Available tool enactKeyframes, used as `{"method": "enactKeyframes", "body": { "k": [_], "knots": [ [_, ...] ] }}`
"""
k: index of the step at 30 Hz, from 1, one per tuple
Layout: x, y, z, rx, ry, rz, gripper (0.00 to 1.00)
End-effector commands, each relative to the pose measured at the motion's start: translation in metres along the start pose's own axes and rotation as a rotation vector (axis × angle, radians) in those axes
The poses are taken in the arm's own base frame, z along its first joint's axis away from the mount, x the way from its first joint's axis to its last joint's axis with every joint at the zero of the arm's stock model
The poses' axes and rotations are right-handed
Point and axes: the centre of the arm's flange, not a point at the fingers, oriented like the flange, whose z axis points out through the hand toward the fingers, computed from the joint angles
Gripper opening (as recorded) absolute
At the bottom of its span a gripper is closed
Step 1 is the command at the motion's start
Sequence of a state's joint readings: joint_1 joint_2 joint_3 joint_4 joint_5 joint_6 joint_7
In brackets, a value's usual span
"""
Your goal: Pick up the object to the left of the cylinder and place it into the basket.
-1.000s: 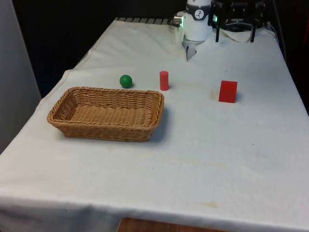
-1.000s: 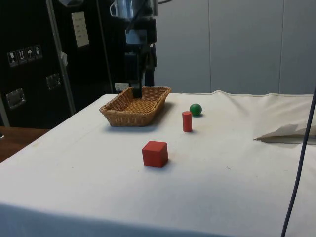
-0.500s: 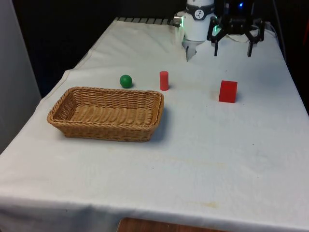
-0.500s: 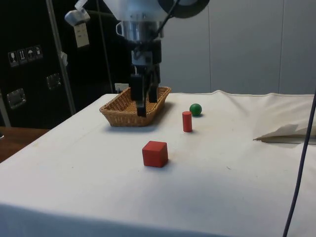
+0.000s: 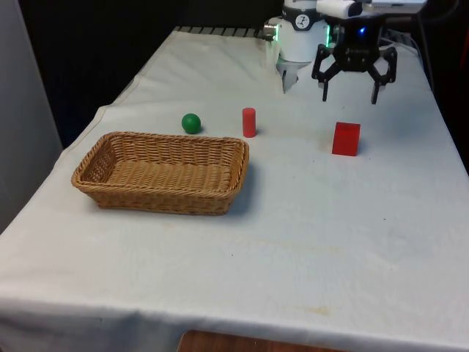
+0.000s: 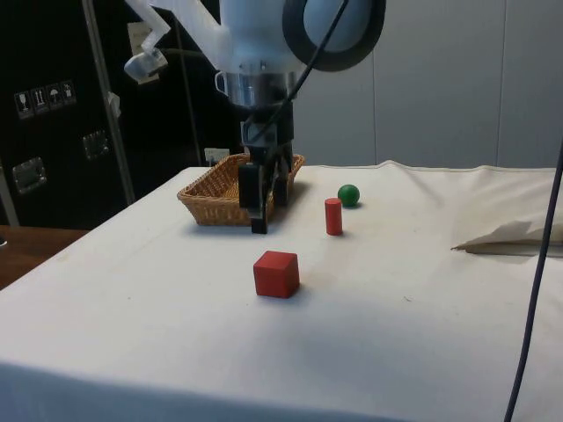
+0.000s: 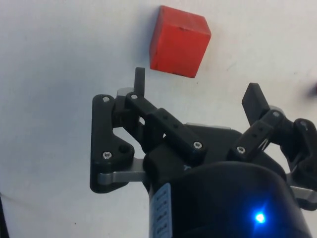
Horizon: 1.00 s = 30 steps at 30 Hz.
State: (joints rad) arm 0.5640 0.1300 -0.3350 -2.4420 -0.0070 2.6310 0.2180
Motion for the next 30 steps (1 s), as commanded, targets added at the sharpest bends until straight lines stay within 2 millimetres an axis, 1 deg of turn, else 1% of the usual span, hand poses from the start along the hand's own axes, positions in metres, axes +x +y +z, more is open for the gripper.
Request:
{"method": "enactKeyframes", "body": {
  "k": [1, 3, 11, 13, 15, 17, 21, 22, 27, 29, 30],
  "knots": [
    [-0.001, -0.001, 0.002, 0.010, 0.004, 0.012, 1.00],
    [0.000, 0.000, 0.004, 0.001, -0.004, 0.009, 1.00],
    [-0.003, -0.001, 0.023, 0.012, -0.008, 0.051, 1.00],
    [-0.003, -0.001, 0.024, 0.013, -0.008, 0.055, 1.00],
    [-0.003, -0.001, 0.031, 0.015, -0.007, 0.067, 1.00],
    [-0.003, -0.001, 0.032, 0.015, -0.006, 0.072, 1.00],
    [-0.004, -0.001, 0.043, 0.017, -0.005, 0.091, 1.00],
    [-0.003, 0.001, 0.042, 0.006, -0.012, 0.083, 1.00],
    [-0.005, -0.002, 0.054, 0.017, -0.002, 0.110, 1.00],
    [-0.005, 0.001, 0.056, 0.004, -0.009, 0.107, 1.00],
    [-0.006, -0.001, 0.058, 0.017, -0.002, 0.117, 1.00]
  ]
}}
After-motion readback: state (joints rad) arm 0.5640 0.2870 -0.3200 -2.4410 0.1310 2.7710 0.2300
